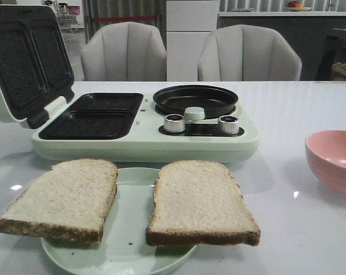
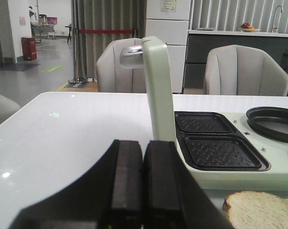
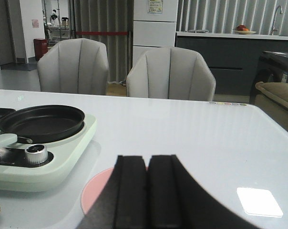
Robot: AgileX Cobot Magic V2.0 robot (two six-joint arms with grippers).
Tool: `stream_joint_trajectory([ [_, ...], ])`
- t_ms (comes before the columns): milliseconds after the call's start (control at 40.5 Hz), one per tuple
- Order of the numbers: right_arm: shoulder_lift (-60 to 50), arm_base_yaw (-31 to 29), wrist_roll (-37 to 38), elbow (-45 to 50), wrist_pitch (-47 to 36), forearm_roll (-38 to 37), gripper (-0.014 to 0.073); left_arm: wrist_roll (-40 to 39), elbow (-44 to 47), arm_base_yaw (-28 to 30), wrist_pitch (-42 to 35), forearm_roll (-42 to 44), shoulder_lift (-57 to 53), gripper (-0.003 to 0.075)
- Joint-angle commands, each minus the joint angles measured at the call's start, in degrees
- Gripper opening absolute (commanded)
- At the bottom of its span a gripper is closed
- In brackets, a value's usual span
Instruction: Make breakfast with bread and shrimp
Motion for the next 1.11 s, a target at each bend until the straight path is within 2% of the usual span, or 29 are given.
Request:
stream_joint_trajectory([
  [0, -1.2, 0.0, -0.1, -1.0, -5.0, -0.7, 0.0016, -0.5, 1.8, 0.2, -5.0, -0.3, -1.0, 0.0101],
  [370, -1.2, 0.0, -0.1, -1.0, -5.0, -0.7, 0.0016, -0.5, 1.8, 0.2, -5.0, -0.3, -1.0, 0.0101],
  [518, -1.2, 0.0, -0.1, -1.0, -5.0, -0.7, 0.0016, -0.4, 1.8, 0.2, -4.5, 7.8, -1.0, 0.0101],
  [963, -1.2, 0.0, -0.1, -1.0, -5.8, -0.7, 0.0016, -0.4, 1.5, 0.2, -5.8, 7.7, -1.0, 0.0101],
  [1086, -1.2, 0.1, -0.1, -3.9, -4.4, 0.6, 0.0016, -0.5, -0.5, 0.2, -5.0, 6.1, -1.0, 0.0101],
])
